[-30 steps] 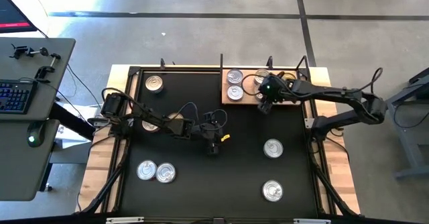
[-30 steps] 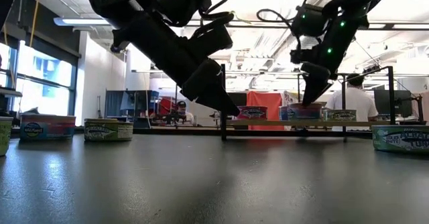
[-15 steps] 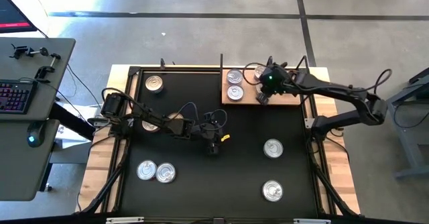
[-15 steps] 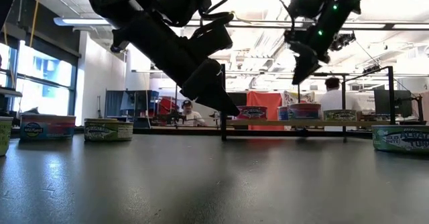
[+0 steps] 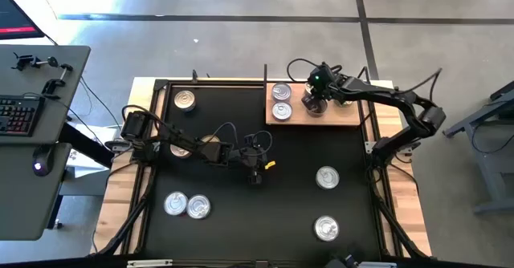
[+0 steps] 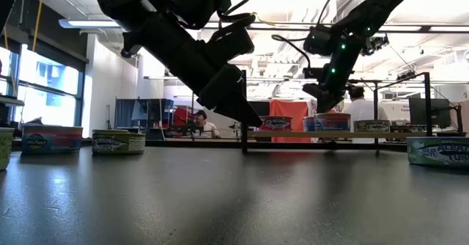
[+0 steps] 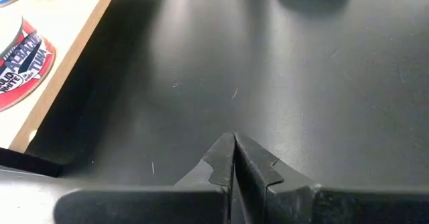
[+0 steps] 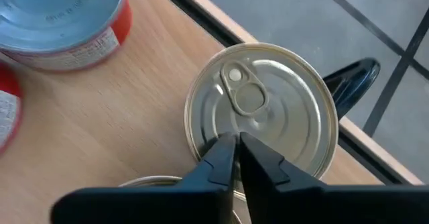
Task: Stack canned seafood by type on shelf
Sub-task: Adjust the tuna cans on the shelf
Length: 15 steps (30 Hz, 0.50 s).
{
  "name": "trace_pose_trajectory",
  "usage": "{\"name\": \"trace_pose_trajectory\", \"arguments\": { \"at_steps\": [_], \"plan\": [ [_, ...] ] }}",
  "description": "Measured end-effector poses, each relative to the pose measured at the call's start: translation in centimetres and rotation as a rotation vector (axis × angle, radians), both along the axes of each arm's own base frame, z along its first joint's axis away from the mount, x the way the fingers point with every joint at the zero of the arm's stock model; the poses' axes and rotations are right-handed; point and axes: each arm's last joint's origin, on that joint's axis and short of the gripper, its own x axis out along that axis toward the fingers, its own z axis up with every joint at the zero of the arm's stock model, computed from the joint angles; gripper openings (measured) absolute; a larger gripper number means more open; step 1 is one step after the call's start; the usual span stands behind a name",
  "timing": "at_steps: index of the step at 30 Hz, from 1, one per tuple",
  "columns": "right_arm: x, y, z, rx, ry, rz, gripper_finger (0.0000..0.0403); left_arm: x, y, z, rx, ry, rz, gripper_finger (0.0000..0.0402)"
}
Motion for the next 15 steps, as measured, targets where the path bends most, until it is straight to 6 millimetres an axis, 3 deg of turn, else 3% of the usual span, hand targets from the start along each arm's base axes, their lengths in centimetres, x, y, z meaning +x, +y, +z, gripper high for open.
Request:
{"name": "trace_pose_trajectory", "arguments": {
  "at_steps": [7,15],
  "plan": [
    [0.3,0.5,0.2,0.004,-0.015,-0.003,0.0004,0.0,0.0,0.0,0.000,0.001,0.000,0.0005],
    [-1.4,2.0,3.6,-0.051,-0.068,-0.013,0.0004,0.0,0.0,0.0,-0.008,0.002,0.006,0.0005]
  ]
}}
